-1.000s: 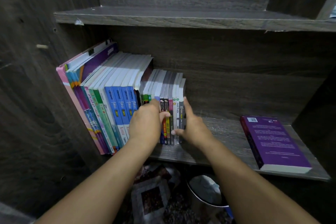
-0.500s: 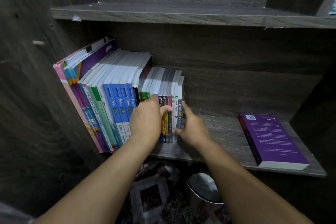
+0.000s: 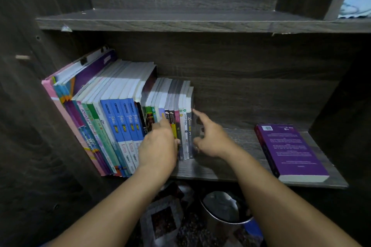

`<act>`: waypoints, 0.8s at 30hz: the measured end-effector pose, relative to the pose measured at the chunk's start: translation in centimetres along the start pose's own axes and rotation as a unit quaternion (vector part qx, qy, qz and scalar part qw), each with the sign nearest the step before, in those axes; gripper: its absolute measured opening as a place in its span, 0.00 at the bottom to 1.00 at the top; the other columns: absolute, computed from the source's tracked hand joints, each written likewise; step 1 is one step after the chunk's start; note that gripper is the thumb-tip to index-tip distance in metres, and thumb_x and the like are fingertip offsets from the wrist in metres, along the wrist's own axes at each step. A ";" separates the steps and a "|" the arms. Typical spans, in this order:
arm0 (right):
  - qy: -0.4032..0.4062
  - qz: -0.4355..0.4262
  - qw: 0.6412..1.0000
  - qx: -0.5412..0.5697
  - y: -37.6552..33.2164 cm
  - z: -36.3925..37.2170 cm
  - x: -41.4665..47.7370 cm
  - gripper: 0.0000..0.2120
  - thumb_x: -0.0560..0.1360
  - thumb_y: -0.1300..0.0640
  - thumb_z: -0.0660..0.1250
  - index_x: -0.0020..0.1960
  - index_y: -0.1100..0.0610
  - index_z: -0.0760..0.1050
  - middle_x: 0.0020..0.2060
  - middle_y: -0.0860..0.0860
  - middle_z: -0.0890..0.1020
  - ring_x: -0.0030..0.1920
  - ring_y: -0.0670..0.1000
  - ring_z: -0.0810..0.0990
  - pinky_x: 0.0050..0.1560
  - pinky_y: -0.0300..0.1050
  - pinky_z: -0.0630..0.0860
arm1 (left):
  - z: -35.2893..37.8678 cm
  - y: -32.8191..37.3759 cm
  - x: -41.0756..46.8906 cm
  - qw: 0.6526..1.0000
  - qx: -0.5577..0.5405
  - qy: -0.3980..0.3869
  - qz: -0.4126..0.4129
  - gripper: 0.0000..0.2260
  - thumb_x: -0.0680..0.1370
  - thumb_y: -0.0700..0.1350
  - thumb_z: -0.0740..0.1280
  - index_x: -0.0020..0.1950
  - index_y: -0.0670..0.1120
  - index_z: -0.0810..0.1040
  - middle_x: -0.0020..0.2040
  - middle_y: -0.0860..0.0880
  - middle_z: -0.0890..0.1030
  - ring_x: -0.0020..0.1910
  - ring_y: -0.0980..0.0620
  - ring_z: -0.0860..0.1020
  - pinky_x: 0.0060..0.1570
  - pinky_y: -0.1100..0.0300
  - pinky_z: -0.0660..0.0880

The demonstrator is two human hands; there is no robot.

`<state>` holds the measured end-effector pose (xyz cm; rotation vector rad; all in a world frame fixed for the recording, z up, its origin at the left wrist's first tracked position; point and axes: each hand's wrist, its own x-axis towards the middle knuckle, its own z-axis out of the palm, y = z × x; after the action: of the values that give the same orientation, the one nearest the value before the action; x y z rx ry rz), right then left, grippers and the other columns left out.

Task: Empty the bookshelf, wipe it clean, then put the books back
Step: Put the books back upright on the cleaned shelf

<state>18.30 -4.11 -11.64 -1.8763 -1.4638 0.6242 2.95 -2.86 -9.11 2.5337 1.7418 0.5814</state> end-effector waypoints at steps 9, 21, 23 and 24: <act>0.078 0.192 0.938 -0.277 7.4 -9.8 -6.0 0.23 0.76 0.49 0.66 0.70 0.50 0.69 0.64 0.55 0.73 0.64 0.58 0.72 0.62 0.54 0.71 | 2.9 6.3 -3.0 0.975 -0.025 -0.036 0.217 0.15 0.79 0.55 0.61 0.62 0.50 0.67 0.57 0.51 0.73 0.57 0.49 0.75 0.51 0.55 0.72; 0.047 0.333 0.937 -0.098 16.4 -15.8 -11.2 0.27 0.72 0.54 0.72 0.69 0.46 0.68 0.63 0.50 0.75 0.61 0.51 0.75 0.64 0.50 0.73 | 11.6 18.6 -2.9 0.922 -0.086 -0.188 0.327 0.21 0.77 0.50 0.66 0.68 0.48 0.65 0.65 0.47 0.68 0.63 0.47 0.71 0.59 0.53 0.70; 0.040 0.332 0.939 -0.080 17.4 -15.9 -10.9 0.29 0.73 0.52 0.71 0.71 0.47 0.66 0.62 0.50 0.77 0.60 0.50 0.76 0.64 0.51 0.73 | 13.0 19.7 -3.3 0.916 -0.087 -0.221 0.322 0.27 0.77 0.49 0.66 0.73 0.47 0.61 0.73 0.46 0.63 0.69 0.46 0.67 0.65 0.53 0.68; 0.039 0.332 0.940 -0.074 17.7 -15.7 -10.5 0.29 0.73 0.51 0.71 0.72 0.47 0.65 0.62 0.50 0.77 0.60 0.51 0.77 0.64 0.52 0.73 | 13.5 20.0 -3.6 0.916 -0.087 -0.238 0.311 0.29 0.77 0.49 0.67 0.75 0.47 0.59 0.76 0.46 0.59 0.71 0.46 0.65 0.68 0.53 0.66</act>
<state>38.36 -20.25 -14.81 -2.4995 -0.8177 0.7412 24.01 -11.05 -18.33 2.7526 0.6911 0.0788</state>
